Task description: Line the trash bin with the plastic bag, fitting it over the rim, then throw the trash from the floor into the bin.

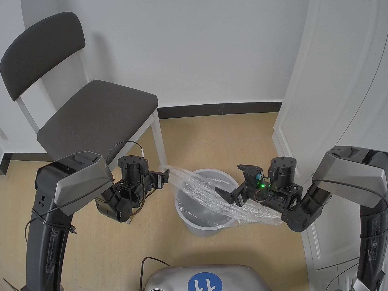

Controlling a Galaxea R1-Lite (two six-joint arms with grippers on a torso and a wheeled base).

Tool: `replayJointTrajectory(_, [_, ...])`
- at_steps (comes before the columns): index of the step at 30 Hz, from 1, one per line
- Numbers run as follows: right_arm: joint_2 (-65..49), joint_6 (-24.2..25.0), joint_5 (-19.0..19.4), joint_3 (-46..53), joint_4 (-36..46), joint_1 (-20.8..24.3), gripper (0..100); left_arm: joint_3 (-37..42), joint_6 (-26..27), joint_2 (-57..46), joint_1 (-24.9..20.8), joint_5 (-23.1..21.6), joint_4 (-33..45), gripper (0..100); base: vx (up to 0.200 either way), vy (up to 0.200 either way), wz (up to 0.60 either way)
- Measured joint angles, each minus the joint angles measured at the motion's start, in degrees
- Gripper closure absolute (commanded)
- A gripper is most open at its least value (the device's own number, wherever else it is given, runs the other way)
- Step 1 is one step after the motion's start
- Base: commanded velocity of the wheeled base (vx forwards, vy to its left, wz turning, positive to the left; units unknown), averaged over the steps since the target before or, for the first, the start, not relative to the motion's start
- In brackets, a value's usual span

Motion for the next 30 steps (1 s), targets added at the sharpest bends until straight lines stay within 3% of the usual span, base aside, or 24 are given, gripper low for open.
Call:
replayJointTrajectory(5, [1.9,-2.0,-4.5,-5.5,7.1,1.0,0,0.6,0.0,-0.3,-0.3,0.0,-0.6,0,0.000,0.000,0.00])
replayJointTrajectory(20, [6.5,-4.6,-5.1,-10.2,9.1,0.8,0,0.8,0.1,-0.8,-0.5,0.0,-0.7,0,0.000,0.000,0.00])
replayJointTrajectory(21, [6.6,-4.8,-5.1,-10.2,9.1,0.7,100,0.8,0.1,-0.8,-0.5,0.0,-0.7,0,0.000,0.000,0.00])
replayJointTrajectory(30, [7.9,-6.7,-5.0,-10.9,9.0,-0.7,100,0.8,0.1,-0.8,-0.5,0.0,-0.7,0,0.000,0.000,0.00])
